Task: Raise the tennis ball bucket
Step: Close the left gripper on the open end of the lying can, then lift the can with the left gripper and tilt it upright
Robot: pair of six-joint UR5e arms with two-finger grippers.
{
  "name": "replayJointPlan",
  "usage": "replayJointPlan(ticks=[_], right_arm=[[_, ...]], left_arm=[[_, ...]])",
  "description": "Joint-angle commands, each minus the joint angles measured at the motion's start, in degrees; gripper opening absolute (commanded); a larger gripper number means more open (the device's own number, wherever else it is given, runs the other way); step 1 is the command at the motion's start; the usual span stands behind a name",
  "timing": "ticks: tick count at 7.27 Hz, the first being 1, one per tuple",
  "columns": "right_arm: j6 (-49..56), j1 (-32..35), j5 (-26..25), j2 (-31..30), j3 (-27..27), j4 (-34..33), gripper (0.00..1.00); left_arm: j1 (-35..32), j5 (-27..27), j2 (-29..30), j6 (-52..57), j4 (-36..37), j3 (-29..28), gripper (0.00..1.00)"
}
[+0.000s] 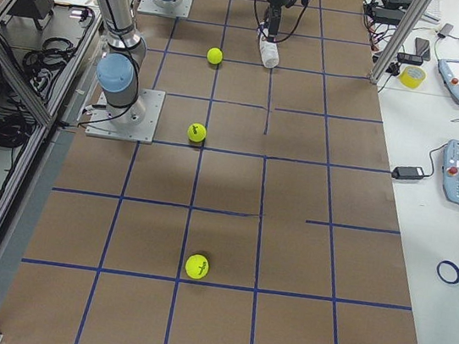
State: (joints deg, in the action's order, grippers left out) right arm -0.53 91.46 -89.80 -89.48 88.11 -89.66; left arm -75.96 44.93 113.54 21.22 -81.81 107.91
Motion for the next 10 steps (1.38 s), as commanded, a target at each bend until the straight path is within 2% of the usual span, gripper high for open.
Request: replayJointPlan(ticks=[1, 2, 4, 7, 8, 9, 10], right_arm=[[0.2, 0.0, 0.0, 0.0, 0.1, -0.2, 1.00], [0.1, 0.0, 0.1, 0.1, 0.1, -0.2, 1.00], [0.1, 0.0, 0.1, 0.1, 0.1, -0.2, 1.00], [0.1, 0.0, 0.1, 0.2, 0.1, -0.8, 1.00], [0.1, 0.0, 0.1, 0.2, 0.1, -0.8, 1.00], [0.1, 0.0, 0.1, 0.2, 0.1, -0.8, 1.00], [0.1, 0.0, 0.2, 0.2, 0.2, -0.8, 1.00]], left_arm=[[-0.3, -0.2, -2.1, -5.4, 0.2, -1.8, 0.00], [-1.0, -1.0, -4.0, -10.9, -0.7, -5.7, 0.00], [-5.4, -0.4, -7.9, -20.5, 0.0, -7.4, 0.00], [-9.2, 1.6, -11.7, -27.7, 2.2, -12.4, 0.00], [-10.9, 12.1, -11.3, -30.4, 8.2, -14.4, 0.00], [-13.4, 19.9, -10.5, -30.7, 9.8, -16.2, 0.00], [-14.7, 23.1, -9.2, -30.6, 9.7, -18.3, 0.00]])
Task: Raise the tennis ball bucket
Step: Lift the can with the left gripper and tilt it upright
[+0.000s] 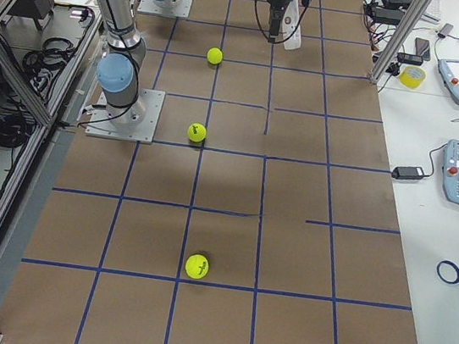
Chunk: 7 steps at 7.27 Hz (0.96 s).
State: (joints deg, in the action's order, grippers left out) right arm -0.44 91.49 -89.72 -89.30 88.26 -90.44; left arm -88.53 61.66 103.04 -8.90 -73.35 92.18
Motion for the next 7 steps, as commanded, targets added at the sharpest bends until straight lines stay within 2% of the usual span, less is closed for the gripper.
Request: replayJointPlan(ticks=[1, 3, 4, 5, 7], right_arm=[[-0.1, 0.0, 0.4, 0.0, 0.2, 0.0, 1.00], [-0.1, 0.0, 0.5, 0.0, 0.2, 0.1, 1.00], [0.0, 0.0, 0.5, 0.0, 0.2, 0.1, 1.00], [-0.1, 0.0, 0.6, 0.0, 0.2, 0.1, 1.00], [-0.2, 0.0, 0.7, 0.0, 0.3, 0.2, 1.00]], left_arm=[[-2.7, 8.8, 3.0, -0.5, 1.3, -4.6, 0.00], [-6.1, 14.6, 7.8, -0.3, -0.9, -11.8, 0.00], [-7.2, 15.5, 10.9, -0.3, -5.9, -17.2, 0.00], [-9.6, 21.2, 13.1, -0.1, -11.2, -22.0, 0.00], [-12.3, 26.1, 16.6, 0.5, -14.3, -26.2, 0.00]])
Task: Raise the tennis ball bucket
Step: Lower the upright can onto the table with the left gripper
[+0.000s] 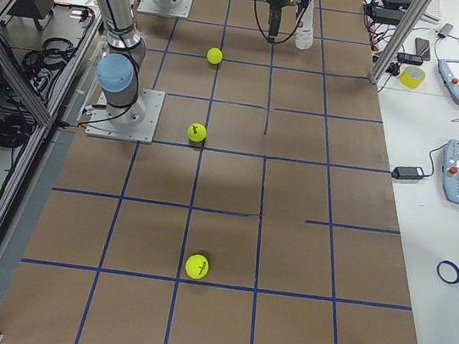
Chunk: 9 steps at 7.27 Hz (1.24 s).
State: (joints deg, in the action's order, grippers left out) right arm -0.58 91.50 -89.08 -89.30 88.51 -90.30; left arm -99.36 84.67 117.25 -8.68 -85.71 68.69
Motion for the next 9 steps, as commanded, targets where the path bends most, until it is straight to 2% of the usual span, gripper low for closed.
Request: replayJointPlan(ticks=[1, 3, 8, 9], right_arm=[[-0.1, 0.0, 0.0, 0.0, 0.3, 0.0, 1.00], [-0.2, 0.0, 0.0, 0.0, 0.3, -0.1, 1.00], [-0.6, 0.0, 0.0, 0.0, 0.3, 0.0, 1.00], [-0.5, 0.0, 0.0, 0.0, 0.3, 0.2, 1.00]], left_arm=[[-2.1, 5.9, 3.9, 1.5, -2.7, -4.7, 0.00], [-2.8, 9.0, 5.8, 2.6, -4.5, -7.4, 0.00], [-2.9, 8.3, 5.5, -0.5, -4.6, -4.1, 0.00], [-2.9, 8.3, 5.1, -1.9, -4.7, -3.6, 0.99]])
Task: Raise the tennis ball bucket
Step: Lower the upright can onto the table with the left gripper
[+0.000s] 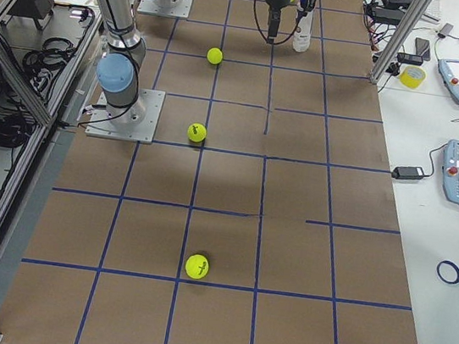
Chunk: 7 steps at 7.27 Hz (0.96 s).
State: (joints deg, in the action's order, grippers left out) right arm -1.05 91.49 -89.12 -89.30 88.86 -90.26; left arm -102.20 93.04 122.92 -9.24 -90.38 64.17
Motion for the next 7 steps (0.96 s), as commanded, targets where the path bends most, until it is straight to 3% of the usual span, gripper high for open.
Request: replayJointPlan(ticks=[1, 7], right_arm=[[0.1, 0.0, -0.1, 0.0, 0.0, 0.3, 1.00], [0.3, 0.0, 0.1, 0.0, 0.1, 0.4, 1.00]], left_arm=[[0.0, -0.1, -1.5, -1.4, 0.0, 1.7, 1.00], [0.9, 0.0, -5.5, -0.3, 0.6, 1.9, 1.00]])
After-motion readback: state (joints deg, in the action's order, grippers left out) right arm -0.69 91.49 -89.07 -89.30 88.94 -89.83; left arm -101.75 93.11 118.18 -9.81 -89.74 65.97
